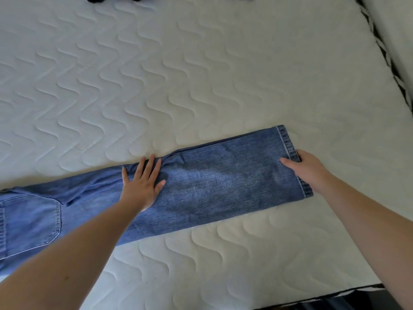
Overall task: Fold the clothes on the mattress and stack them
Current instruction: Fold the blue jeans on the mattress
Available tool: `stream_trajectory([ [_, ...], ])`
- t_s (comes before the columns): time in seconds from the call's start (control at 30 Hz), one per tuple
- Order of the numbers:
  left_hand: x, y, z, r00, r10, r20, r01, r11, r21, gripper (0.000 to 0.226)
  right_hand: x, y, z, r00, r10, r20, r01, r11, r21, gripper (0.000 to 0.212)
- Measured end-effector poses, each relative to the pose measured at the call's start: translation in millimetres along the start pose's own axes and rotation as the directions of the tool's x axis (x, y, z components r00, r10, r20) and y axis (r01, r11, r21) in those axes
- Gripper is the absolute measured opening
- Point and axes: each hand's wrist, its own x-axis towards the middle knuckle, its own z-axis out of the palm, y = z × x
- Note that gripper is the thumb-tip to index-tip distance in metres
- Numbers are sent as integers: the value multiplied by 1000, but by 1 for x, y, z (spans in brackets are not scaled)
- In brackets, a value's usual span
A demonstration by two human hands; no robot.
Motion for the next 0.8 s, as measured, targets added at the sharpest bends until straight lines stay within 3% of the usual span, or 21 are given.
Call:
stream_trajectory([
  [0.1,-2,2,-2,1000,0,-7,0,1000,-21,66,-19,-18,-3,997,-69,22,70,997,-20,21],
  [0.3,-15,-5,-3,997,7,-73,-10,999,-40,67,-78,-83,5,961,-198,195,171,974,147,18],
  [0.43,-19,-8,4,998,17,-66,-22,997,-68,67,-117,-139,36,900,-316,299,244,936,253,37],
  [0.7,-18,-24,4,990,127,-63,-135,982,-132,65,-184,-234,126,733,-510,450,376,855,357,27],
  [0.8,-24,-36,3,979,186,-84,-195,975,-109,67,-196,-257,157,703,-530,474,368,841,396,29],
])
